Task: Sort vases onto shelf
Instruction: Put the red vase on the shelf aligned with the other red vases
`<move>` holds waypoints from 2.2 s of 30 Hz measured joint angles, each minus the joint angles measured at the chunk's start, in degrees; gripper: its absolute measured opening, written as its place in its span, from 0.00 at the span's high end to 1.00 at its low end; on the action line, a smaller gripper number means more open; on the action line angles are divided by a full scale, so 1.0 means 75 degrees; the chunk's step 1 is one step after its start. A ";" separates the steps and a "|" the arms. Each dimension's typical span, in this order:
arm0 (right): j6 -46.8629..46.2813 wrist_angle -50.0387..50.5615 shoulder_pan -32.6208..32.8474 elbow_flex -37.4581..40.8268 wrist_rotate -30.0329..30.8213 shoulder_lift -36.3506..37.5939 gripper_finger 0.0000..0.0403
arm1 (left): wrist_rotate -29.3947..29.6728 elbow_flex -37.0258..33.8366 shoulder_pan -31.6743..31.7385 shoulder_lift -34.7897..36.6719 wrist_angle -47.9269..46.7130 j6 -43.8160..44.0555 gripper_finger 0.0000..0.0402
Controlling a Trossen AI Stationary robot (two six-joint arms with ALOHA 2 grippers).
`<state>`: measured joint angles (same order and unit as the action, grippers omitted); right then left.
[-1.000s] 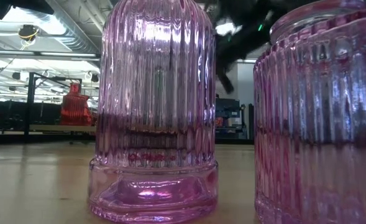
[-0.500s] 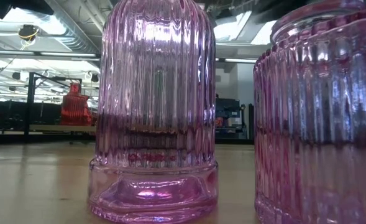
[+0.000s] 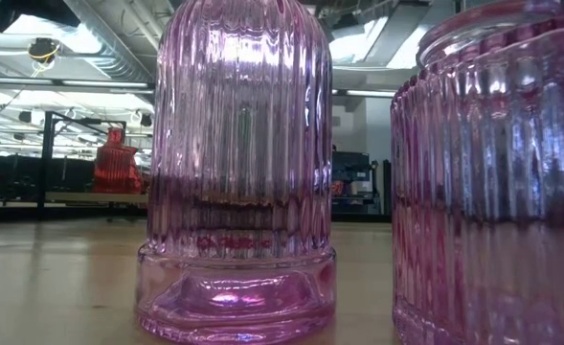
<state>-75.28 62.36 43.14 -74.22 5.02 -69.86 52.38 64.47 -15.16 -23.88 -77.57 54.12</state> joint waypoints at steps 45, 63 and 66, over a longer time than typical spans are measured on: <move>-0.2247 -0.1173 0.1954 0.0065 -0.0100 -0.3000 0.97 | -0.0110 -0.1719 0.0003 0.0000 0.2634 -0.0296 1.00; 0.0966 -0.1129 -0.0471 0.0097 0.0095 -0.2851 0.99 | -0.1772 -0.1725 0.0000 -0.0094 0.5107 -0.2815 1.00; 0.1747 -0.1127 -0.1088 0.0097 0.0006 -0.2848 0.99 | -0.2160 -0.1722 0.0003 -0.0228 0.5701 -0.3418 1.00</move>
<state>-62.18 53.91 34.98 -73.49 5.06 -91.22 36.18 51.55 -15.14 -25.59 -34.81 28.49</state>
